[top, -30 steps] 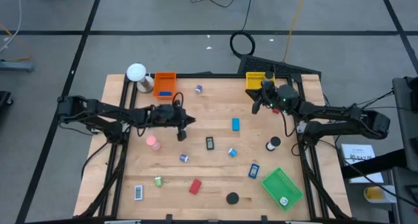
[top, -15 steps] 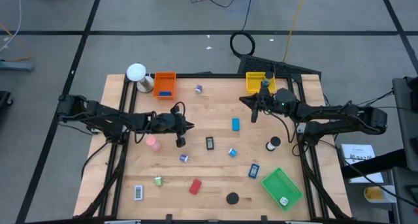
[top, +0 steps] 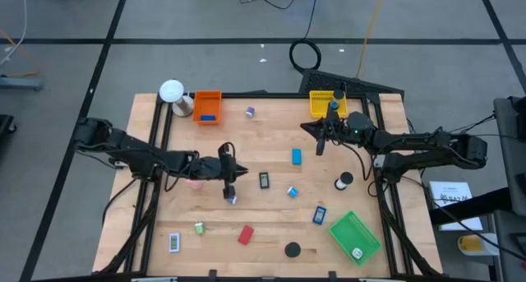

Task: Pick & Place Office items
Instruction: Put the black digital clock into the orange bin

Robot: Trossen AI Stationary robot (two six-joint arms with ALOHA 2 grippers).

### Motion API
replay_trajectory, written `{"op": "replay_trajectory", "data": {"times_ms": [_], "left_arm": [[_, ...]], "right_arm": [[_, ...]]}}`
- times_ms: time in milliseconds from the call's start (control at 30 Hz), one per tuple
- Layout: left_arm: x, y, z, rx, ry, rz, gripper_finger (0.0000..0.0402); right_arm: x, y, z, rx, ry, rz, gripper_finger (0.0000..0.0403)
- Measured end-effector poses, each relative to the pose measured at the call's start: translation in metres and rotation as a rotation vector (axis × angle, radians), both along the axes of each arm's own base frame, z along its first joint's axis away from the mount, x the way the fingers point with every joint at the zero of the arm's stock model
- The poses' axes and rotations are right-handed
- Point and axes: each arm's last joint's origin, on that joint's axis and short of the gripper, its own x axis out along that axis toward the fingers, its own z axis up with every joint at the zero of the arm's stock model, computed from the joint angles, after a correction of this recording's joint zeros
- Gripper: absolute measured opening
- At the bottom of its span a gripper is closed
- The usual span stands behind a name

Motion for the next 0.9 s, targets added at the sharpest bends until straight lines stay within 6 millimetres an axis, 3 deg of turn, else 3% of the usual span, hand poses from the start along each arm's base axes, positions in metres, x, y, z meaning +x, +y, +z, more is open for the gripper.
{"op": "replay_trajectory", "data": {"times_ms": [200,667,900], "left_arm": [[0.017,-0.005,-0.022,-0.028,0.088,-0.019,0.0078],[0.074,-0.015,-0.041,0.052,0.157,-0.092,0.0284],[0.086,-0.017,-0.052,0.099,0.188,-0.120,0.0331]], "right_arm": [[0.000,0.000,0.000,0.000,0.000,0.000,0.0004],[0.000,0.000,-0.001,0.005,0.012,0.000,0.0004],[0.000,0.000,-0.002,0.004,0.018,0.000,0.0004]]}}
